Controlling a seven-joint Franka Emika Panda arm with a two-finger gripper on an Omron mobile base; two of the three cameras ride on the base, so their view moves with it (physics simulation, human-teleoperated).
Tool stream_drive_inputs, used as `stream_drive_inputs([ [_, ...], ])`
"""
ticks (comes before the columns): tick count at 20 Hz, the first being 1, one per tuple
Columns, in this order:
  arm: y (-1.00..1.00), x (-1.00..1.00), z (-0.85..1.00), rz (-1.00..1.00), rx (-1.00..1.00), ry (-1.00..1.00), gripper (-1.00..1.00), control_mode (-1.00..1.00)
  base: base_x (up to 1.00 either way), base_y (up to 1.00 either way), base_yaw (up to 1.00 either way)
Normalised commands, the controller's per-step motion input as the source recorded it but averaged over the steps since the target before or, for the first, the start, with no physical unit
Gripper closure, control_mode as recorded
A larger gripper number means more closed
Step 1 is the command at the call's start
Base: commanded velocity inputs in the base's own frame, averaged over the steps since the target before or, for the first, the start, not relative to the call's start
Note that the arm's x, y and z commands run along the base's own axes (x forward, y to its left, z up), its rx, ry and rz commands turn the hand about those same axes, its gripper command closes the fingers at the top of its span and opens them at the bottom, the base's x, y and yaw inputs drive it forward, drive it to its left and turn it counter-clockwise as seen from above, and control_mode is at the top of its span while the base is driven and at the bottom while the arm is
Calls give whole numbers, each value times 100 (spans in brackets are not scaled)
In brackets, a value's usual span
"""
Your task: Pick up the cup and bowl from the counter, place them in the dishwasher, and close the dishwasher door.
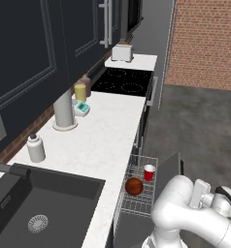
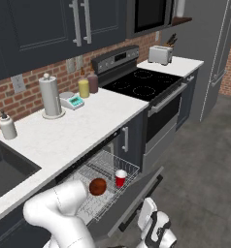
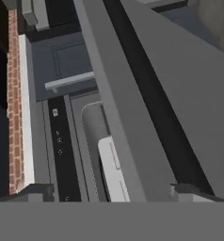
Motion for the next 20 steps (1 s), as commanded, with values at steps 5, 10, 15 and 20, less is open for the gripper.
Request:
stream_drive_inputs([
  [5,-61,59,-34,-13,1,-1,-100,-100,0,0,0],
  [10,-72,40,-92,-5,4,-15,-100,-100,0,0,0],
  [15,-38,12,-100,1,4,-14,-100,-100,0,0,0],
  [20,-14,0,-100,8,19,-11,-100,-100,0,0,0],
])
